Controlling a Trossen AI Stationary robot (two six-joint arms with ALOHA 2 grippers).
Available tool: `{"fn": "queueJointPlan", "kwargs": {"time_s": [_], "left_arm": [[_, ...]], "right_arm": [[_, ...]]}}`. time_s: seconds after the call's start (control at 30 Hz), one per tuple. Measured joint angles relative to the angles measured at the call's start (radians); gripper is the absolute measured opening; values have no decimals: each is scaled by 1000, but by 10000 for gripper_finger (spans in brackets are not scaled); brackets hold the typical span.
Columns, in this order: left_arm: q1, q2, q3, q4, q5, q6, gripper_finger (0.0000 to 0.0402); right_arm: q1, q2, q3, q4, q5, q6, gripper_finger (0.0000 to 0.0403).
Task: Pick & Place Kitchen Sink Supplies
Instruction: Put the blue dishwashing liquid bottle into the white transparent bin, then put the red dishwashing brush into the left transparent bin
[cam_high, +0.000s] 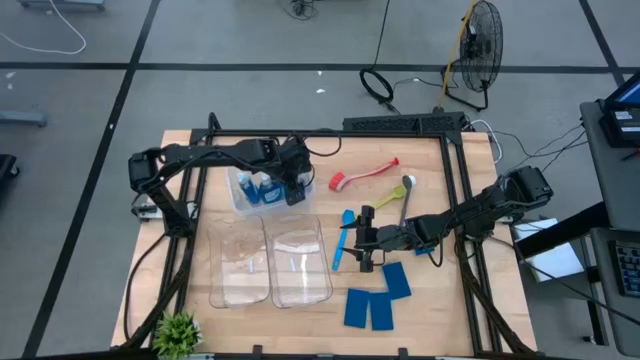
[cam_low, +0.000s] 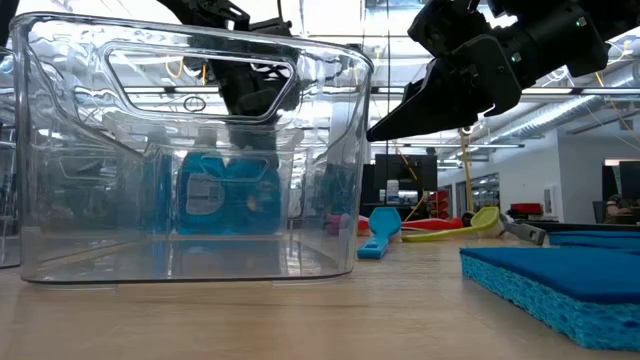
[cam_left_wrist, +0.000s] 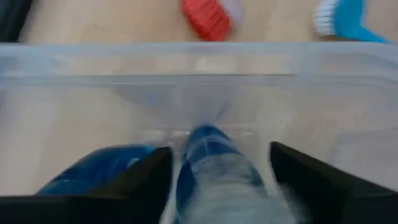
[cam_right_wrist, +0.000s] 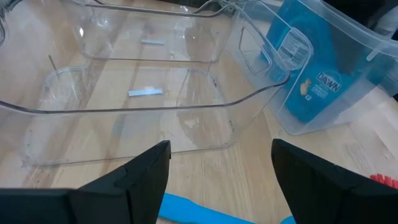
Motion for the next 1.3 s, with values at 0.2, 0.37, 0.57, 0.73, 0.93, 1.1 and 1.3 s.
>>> {"fn": "queueJointPlan", "kwargs": {"time_s": [0.2, 0.37, 0.57, 0.73, 0.93, 1.1, 1.3], "left_arm": [[-1, 4, 60, -66, -21, -28, 386], [-6, -17, 177, -139, 8, -58, 386], [-54, -135, 241, -103, 35, -24, 366], [-125, -286, 183, 2, 29, 28, 356], [-201, -457, -110, 323, 30, 66, 352], [-211, -552, -386, 590, 28, 40, 357], [-211, -618, -579, 877, -56, 38, 352]], "right_arm": [[0, 0, 0, 0, 0, 0, 265], [0, 0, 0, 0, 1, -13, 265], [0, -68, 1, -71, 2, -10, 265], [-13, -212, 1, -249, 2, 56, 265], [-138, -345, 1, -446, -7, 62, 265], [-364, -362, 37, -552, -159, -10, 265], [-638, -219, 150, -596, -300, -197, 265]]}}
